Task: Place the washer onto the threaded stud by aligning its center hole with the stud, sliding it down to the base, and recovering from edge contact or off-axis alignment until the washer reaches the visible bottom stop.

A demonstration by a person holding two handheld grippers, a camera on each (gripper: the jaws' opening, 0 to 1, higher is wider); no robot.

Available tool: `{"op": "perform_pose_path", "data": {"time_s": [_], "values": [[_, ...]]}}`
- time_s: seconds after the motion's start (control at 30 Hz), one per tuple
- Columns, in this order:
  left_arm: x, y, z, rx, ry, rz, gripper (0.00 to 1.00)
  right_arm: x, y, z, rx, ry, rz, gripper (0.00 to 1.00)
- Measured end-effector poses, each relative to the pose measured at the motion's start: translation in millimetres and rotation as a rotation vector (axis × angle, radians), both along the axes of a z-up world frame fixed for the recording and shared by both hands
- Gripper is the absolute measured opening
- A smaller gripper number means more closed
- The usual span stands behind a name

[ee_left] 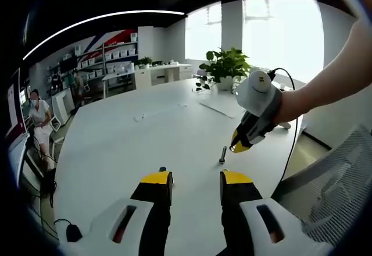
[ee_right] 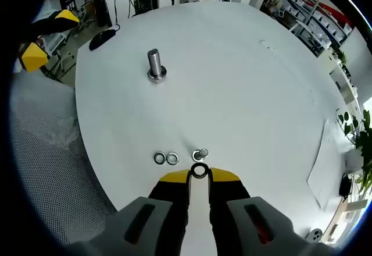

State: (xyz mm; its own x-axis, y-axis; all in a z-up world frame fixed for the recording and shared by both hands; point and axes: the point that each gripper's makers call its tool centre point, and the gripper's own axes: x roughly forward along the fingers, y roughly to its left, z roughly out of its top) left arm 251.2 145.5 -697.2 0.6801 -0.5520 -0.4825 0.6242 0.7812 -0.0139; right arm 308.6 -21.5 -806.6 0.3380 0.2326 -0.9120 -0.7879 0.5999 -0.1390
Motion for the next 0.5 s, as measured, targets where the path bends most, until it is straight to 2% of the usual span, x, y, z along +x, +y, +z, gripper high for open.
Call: {"op": "perform_pose_path", "data": {"time_s": [0.5], "values": [[-0.4, 0, -0.2, 0.004, 0.000, -0.004, 0.31, 11, 7, 0.8, -0.011, -0.011, 0.032, 0.13]]}}
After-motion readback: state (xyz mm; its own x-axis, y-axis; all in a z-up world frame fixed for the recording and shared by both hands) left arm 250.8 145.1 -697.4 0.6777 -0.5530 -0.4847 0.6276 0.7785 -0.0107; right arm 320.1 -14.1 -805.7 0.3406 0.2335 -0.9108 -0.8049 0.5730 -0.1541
